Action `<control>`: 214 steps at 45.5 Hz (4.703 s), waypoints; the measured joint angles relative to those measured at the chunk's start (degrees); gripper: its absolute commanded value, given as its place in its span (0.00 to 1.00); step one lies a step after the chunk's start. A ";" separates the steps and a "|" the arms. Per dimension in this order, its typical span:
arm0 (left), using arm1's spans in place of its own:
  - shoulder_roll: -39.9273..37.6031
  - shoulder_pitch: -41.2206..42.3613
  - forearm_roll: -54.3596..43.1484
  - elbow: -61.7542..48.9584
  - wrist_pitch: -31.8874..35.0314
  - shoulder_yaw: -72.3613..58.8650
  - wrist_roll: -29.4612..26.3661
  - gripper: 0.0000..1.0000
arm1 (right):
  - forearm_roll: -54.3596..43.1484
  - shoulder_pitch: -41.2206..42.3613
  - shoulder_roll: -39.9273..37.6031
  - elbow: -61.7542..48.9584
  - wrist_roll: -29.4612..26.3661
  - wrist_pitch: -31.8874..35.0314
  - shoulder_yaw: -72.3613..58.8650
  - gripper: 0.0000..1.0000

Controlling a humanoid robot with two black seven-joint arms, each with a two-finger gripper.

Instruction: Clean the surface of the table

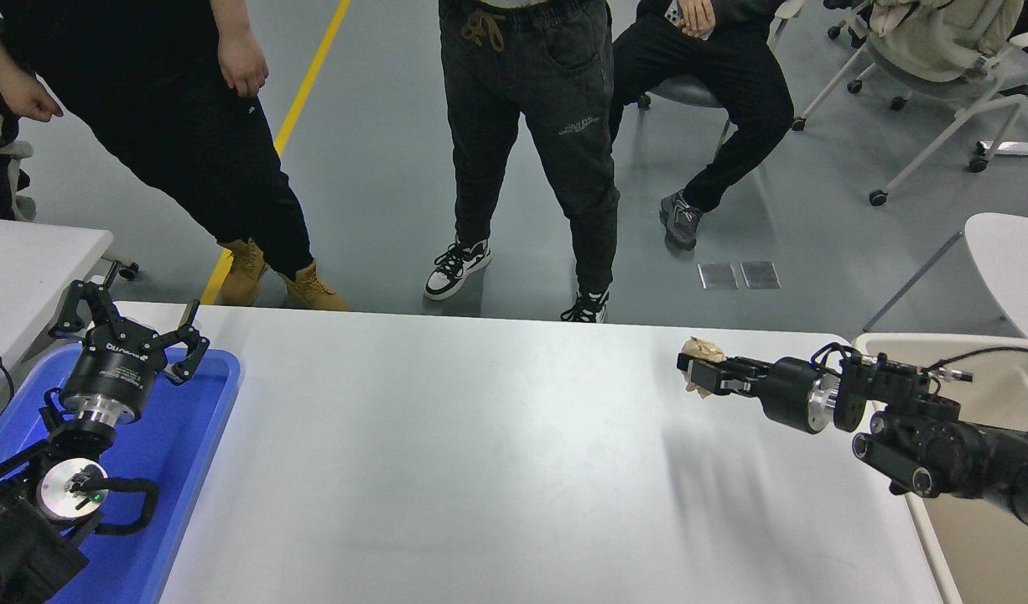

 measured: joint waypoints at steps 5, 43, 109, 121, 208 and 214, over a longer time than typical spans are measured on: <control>0.00 0.00 0.00 0.00 0.00 0.00 0.00 1.00 | 7.05 -0.28 0.14 -1.37 0.00 0.07 1.43 0.00; -0.01 0.00 0.00 0.00 0.00 0.00 0.00 1.00 | 27.51 -4.53 0.25 -6.70 -0.19 1.27 18.10 0.00; -0.01 0.00 0.00 0.00 0.00 0.00 0.00 1.00 | 34.01 -11.03 0.11 -6.83 -1.29 9.65 49.03 0.00; -0.01 0.00 0.00 0.00 0.00 0.00 0.00 1.00 | 34.10 -11.35 -0.45 -7.13 -1.28 9.76 48.96 0.00; -0.01 0.00 0.00 0.00 0.00 0.00 0.00 1.00 | 34.64 -13.10 -1.47 -28.21 -42.19 8.90 9.16 0.52; -0.01 0.00 0.00 0.00 0.00 0.00 0.00 1.00 | 34.76 -13.70 -1.06 -28.06 -42.27 8.55 9.01 0.81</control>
